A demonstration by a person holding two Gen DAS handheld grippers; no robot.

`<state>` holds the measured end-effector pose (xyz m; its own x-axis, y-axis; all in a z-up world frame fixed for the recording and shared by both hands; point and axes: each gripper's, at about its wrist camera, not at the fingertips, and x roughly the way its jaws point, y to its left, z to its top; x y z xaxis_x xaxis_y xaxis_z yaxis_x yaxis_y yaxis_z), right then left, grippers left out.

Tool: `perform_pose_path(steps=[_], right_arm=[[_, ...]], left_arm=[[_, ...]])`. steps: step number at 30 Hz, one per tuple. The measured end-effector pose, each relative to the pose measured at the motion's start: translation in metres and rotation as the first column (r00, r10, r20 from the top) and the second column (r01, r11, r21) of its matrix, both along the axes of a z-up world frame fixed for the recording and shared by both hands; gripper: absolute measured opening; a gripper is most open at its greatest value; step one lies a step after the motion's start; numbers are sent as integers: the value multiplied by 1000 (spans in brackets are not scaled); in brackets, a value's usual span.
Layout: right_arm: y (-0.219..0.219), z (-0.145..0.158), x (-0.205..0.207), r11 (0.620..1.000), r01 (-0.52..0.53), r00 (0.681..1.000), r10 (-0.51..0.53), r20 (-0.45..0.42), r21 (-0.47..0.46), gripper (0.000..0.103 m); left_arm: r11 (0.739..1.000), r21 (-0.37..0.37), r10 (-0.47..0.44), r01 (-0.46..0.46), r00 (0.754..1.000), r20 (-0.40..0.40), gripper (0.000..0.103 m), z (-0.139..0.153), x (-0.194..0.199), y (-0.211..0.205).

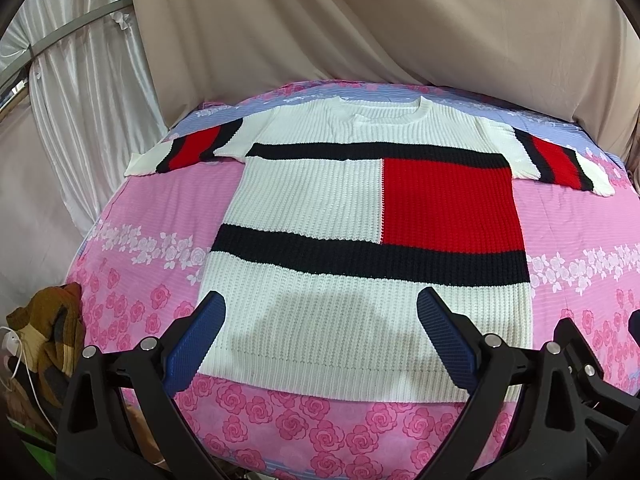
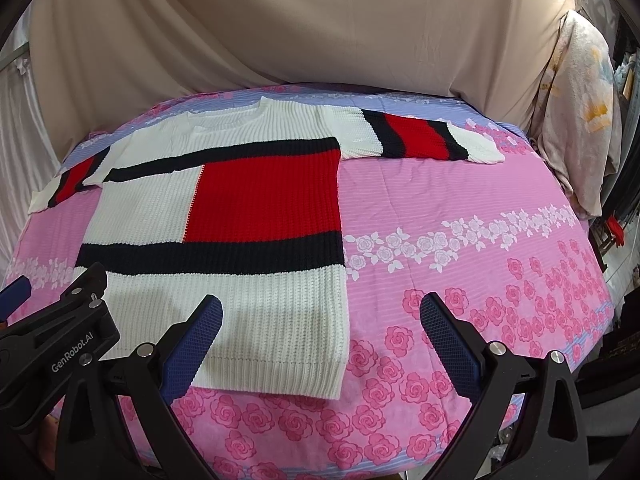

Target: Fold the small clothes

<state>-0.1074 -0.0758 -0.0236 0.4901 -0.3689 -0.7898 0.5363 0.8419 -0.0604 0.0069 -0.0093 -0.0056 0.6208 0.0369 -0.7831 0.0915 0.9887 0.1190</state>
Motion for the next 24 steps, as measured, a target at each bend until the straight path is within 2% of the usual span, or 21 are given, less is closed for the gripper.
perform_pose_path(steps=[24], right_arm=[[-1, -5, 5, 1000, 0, 1000, 0, -7, 11, 98]], left_arm=[[1000, 5, -1, 1, 1000, -1, 94, -1, 3, -1]])
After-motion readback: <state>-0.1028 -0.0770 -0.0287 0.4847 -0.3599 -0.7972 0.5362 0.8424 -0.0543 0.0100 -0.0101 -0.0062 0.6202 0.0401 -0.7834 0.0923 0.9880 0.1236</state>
